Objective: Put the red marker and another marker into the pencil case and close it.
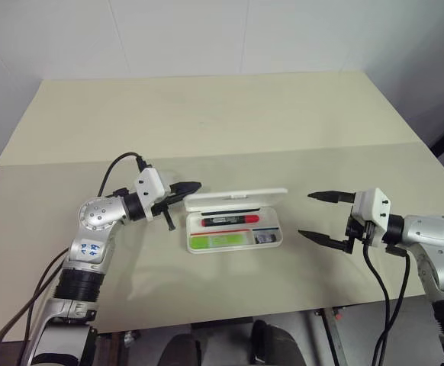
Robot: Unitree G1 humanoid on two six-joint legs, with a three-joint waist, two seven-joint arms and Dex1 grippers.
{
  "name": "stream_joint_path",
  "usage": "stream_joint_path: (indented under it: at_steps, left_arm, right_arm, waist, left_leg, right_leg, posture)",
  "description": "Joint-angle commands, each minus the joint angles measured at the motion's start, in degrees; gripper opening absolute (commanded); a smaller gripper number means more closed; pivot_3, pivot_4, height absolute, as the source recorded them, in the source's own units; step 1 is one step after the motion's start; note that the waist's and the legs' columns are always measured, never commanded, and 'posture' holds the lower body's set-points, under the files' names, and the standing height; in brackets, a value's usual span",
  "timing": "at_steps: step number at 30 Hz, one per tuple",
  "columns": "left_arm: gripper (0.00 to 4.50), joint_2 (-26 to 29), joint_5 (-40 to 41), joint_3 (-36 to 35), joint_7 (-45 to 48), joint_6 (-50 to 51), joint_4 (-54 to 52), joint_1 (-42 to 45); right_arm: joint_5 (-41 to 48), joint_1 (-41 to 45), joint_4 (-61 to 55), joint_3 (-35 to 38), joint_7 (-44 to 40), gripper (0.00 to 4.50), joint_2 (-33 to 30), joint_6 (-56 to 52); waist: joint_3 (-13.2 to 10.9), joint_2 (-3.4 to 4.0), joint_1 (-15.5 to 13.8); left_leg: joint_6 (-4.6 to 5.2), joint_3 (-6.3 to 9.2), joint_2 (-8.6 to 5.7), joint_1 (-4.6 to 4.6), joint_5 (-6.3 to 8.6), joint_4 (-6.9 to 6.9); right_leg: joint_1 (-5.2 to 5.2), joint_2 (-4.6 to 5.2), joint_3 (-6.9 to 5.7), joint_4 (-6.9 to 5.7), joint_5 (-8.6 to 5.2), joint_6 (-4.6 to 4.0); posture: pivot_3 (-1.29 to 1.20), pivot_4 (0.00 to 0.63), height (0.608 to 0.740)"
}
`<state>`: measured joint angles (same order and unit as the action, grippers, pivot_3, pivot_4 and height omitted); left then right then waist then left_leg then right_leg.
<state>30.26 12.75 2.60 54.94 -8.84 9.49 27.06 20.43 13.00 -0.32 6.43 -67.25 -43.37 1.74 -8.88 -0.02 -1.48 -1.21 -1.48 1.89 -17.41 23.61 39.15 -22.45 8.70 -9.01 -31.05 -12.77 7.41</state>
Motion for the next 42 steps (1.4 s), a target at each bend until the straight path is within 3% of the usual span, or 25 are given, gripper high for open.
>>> stream_joint_path:
  at_steps: [1, 6, 15, 26, 33, 37, 42]
  left_arm:
    - [0.04, 1.49, -0.36, 2.61, 4.91, -0.93, -2.47, 2.51]
    - [0.04, 1.52, -3.04, 8.42, 8.73, 2.72, -3.33, 5.18]
    - [0.04, 0.59, -9.31, 15.51, 7.04, 14.58, -10.42, 5.37]
    - [0.04, 0.0, -12.61, 19.09, 5.19, 22.21, -13.84, 4.13]
    - [0.04, -2.81, -8.69, 14.83, 1.75, 22.14, -13.83, 3.31]
    - [0.04, -4.41, -4.15, 6.99, -1.27, 15.92, -12.31, 1.86]
    - [0.04, -3.56, 1.09, 0.04, -1.37, 15.77, -12.71, -0.94]
  right_arm:
    - [1.2, 0.86, -2.59, 0.12, 0.7, 4.5, 0.1, -1.14]
    - [1.26, 1.68, -3.68, 0.21, 1.67, 4.5, 0.14, -2.65]
    - [1.22, 2.81, -6.75, 0.45, 3.41, 4.5, -0.63, -5.34]
    - [1.82, 2.29, -10.69, 0.74, 5.27, 4.5, -0.17, -7.99]
    - [1.91, 2.09, -10.76, 0.23, 5.78, 4.5, 0.69, -8.14]
    - [1.61, 2.53, -8.93, -0.66, 5.29, 4.5, 1.59, -7.72]
    - [1.27, 3.46, -6.47, -1.45, 4.71, 4.5, 1.66, -6.79]
  waist:
    - [0.0, 0.0, -0.01]
    - [0.0, 0.0, 0.06]
    - [0.0, 0.0, 0.01]
    - [0.0, -0.01, -0.07]
    - [0.0, -0.01, -0.08]
    - [0.0, -0.01, 0.06]
    - [0.0, -0.01, 0.15]
  left_leg:
    - [0.0, 0.0, 0.0, 0.0, 0.0, 0.0]
    - [0.01, -0.01, 0.0, -0.01, 0.0, -0.01]
    - [0.02, -0.03, 0.0, -0.01, 0.01, 0.0]
    - [0.03, -0.03, 0.0, 0.0, 0.01, 0.01]
    - [0.03, -0.03, 0.0, 0.0, 0.01, 0.02]
    - [0.03, -0.02, 0.01, -0.01, 0.01, 0.02]
    - [0.03, -0.03, 0.01, 0.0, 0.02, 0.01]
  right_leg:
    - [0.0, 0.0, 0.0, 0.0, 0.0, 0.0]
    - [0.0, 0.0, -0.01, 0.01, 0.0, 0.0]
    - [0.0, 0.0, 0.02, 0.0, 0.0, 0.01]
    - [0.0, 0.0, 0.03, -0.01, 0.01, 0.0]
    - [0.0, 0.0, 0.04, -0.01, 0.01, 0.0]
    - [-0.02, 0.0, 0.03, -0.01, 0.01, 0.0]
    - [-0.02, 0.0, 0.03, 0.0, 0.01, 0.0]
  posture:
    - [0.0, 0.15, 0.74]
    - [0.0, 0.15, 0.74]
    - [0.0, 0.15, 0.74]
    - [0.0, 0.15, 0.74]
    - [0.0, 0.15, 0.74]
    - [0.0, 0.15, 0.74]
    - [0.0, 0.15, 0.74]
